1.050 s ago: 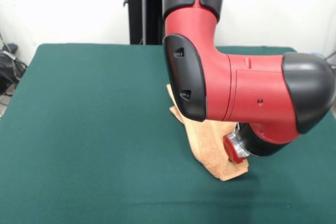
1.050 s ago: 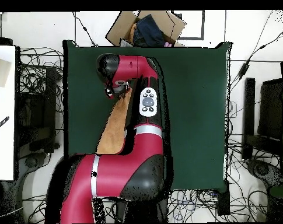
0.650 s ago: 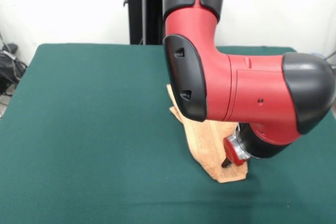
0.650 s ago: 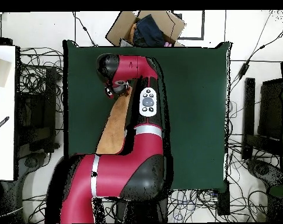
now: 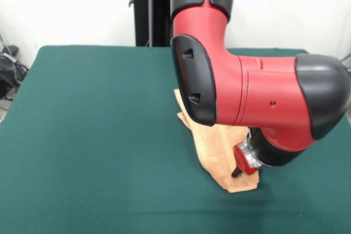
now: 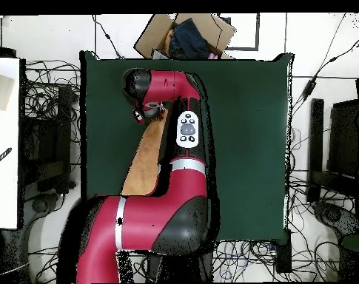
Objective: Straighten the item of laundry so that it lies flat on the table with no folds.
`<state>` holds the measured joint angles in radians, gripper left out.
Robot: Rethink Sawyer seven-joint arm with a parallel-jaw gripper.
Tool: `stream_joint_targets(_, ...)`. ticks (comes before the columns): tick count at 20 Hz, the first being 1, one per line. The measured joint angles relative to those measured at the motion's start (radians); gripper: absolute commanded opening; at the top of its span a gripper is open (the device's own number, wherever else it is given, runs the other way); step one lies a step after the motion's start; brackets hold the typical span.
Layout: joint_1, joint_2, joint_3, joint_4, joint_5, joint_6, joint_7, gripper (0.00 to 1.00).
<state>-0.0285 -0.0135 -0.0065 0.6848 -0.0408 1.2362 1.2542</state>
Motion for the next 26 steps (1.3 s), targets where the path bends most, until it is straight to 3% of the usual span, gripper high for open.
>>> stream_joint_targets(26,0.013,-0.035,-0.004,-0.037,0.028,0.028,0.000,1.00)
